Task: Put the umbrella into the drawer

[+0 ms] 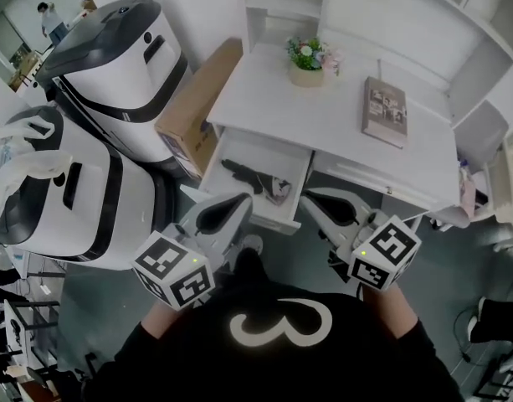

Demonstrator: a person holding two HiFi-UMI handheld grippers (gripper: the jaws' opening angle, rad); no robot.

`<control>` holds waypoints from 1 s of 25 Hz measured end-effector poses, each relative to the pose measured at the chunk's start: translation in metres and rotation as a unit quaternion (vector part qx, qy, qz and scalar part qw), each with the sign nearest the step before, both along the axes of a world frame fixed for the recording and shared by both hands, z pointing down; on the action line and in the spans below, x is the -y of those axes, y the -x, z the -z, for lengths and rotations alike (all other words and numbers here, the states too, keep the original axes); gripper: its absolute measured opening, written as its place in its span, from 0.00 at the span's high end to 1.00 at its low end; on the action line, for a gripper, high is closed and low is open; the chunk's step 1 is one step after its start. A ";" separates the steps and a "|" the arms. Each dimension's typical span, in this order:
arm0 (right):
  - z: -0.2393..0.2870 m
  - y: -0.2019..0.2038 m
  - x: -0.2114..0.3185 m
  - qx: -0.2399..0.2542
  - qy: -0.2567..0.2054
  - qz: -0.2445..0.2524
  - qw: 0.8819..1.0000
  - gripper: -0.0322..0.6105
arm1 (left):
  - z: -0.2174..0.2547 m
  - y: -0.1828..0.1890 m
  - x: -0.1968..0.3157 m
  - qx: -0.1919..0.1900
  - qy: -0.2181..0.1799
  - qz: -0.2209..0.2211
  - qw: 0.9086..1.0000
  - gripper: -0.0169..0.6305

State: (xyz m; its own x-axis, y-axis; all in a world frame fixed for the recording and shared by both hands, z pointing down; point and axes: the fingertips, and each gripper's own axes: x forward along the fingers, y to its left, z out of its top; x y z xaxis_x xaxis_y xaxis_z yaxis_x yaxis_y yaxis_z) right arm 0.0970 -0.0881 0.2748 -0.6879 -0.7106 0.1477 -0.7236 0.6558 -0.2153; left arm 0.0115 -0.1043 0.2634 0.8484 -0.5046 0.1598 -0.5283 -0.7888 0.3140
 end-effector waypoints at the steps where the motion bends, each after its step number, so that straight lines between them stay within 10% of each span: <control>1: 0.002 -0.002 -0.004 -0.002 -0.004 -0.004 1.000 0.95 | 0.004 -0.002 -0.004 0.002 -0.006 0.000 1.000 0.96; 25: 0.010 -0.016 -0.048 0.007 -0.015 -0.001 1.000 0.95 | 0.011 -0.019 -0.044 0.003 -0.018 0.009 1.000 0.96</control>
